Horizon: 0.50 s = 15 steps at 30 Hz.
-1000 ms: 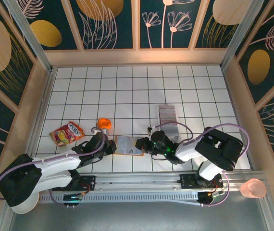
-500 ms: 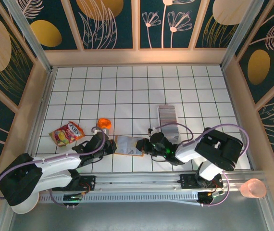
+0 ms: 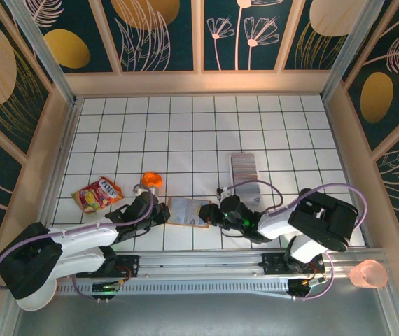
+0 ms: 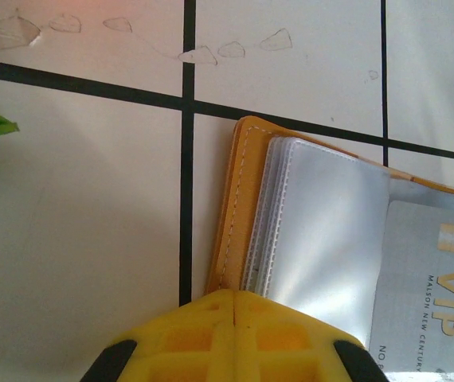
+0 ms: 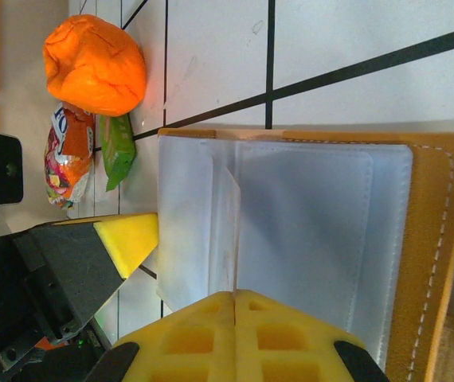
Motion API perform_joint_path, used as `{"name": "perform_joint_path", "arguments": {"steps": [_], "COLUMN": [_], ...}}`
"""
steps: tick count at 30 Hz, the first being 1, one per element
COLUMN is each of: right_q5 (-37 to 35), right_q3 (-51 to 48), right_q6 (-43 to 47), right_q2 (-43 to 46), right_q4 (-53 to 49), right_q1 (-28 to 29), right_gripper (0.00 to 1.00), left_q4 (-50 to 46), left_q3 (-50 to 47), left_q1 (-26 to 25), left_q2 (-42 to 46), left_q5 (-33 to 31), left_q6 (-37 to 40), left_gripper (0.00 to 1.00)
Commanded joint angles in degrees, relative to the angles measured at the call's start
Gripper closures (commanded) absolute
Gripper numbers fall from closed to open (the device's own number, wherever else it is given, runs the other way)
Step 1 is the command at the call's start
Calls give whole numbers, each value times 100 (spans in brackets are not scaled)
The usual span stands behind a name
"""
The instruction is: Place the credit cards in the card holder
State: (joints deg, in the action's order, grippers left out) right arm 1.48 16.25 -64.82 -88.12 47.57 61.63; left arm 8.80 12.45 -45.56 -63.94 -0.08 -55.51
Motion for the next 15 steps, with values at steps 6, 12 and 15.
{"name": "perform_joint_path", "arguments": {"steps": [6,12,15], "right_q5": [-434,-459,-482], "right_q3": [-284,-324,-387], "right_q6": [3,-99,-216], "right_q2": [103,-62,-148], "right_q4": [731,1267,1480], "right_q1": [51,51,34], "right_gripper": [100,100,100], "left_q4": [-357,-361,-361], "left_q3": [-50,-64,-67], "left_q1": [-40,-41,-41], "left_q2": [-136,-154,-148], "left_q5": [148,160,164], "left_q6": [61,75,73], "left_gripper": [99,99,99]}}
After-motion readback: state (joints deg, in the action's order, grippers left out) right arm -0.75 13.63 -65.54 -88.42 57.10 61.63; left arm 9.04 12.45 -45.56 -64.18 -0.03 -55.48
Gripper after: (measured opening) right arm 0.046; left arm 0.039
